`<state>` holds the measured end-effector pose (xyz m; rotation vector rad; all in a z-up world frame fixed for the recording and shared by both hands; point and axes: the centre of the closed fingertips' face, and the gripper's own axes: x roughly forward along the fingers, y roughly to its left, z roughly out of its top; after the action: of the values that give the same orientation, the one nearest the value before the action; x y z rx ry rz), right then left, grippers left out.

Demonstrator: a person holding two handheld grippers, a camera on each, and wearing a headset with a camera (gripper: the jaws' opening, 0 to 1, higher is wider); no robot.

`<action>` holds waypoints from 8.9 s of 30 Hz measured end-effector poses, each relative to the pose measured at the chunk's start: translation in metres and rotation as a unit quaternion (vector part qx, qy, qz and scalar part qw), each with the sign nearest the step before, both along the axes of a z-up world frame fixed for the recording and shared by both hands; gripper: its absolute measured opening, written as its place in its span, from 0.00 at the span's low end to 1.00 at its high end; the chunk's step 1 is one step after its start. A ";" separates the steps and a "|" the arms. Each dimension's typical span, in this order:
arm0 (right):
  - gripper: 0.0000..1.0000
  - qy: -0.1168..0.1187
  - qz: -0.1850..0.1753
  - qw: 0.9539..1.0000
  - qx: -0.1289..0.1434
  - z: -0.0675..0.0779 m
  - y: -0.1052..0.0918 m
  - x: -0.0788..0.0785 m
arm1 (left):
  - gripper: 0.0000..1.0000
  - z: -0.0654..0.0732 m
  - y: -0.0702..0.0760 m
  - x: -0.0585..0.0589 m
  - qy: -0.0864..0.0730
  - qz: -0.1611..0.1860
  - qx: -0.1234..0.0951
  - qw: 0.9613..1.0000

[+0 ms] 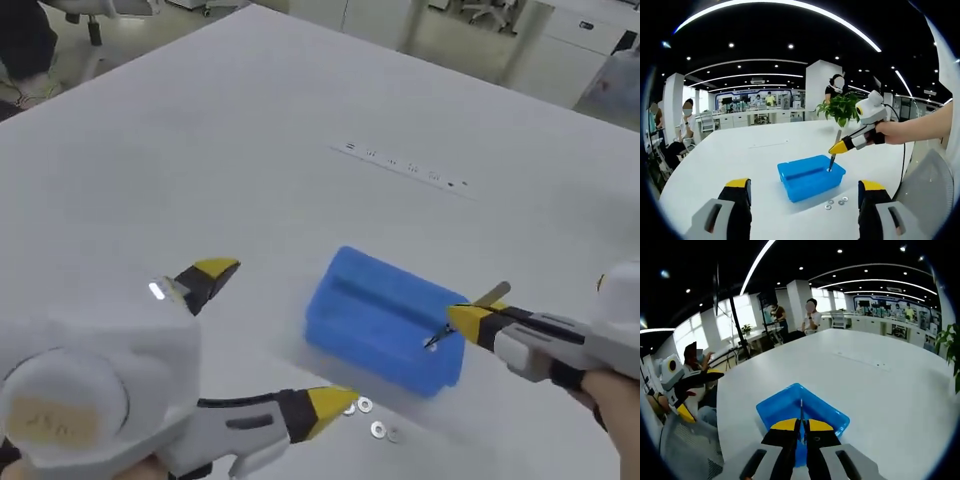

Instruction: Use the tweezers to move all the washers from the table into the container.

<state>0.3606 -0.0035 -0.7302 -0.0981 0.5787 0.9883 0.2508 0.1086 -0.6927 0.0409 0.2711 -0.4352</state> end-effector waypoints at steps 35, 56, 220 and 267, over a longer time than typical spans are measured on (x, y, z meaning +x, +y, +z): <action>0.03 -0.015 -0.004 1.000 -0.010 -0.013 0.000 0.009 | 0.92 0.005 0.018 0.005 -0.011 0.045 -0.023 0.999; 0.02 0.028 0.059 0.997 0.029 -0.018 0.002 -0.084 | 0.90 0.001 0.014 0.003 -0.002 0.034 -0.013 0.999; 0.02 -0.009 0.094 0.995 -0.010 -0.006 0.023 -0.072 | 0.87 -0.010 0.010 -0.001 0.018 0.010 0.007 1.000; 0.03 0.015 0.125 0.991 -0.046 -0.041 0.025 -0.101 | 0.85 -0.014 0.010 -0.001 0.026 0.006 0.017 0.999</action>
<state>0.2594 0.0217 -0.7709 -0.2432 0.6509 1.2081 0.2493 0.1184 -0.7065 0.0608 0.3305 -0.4194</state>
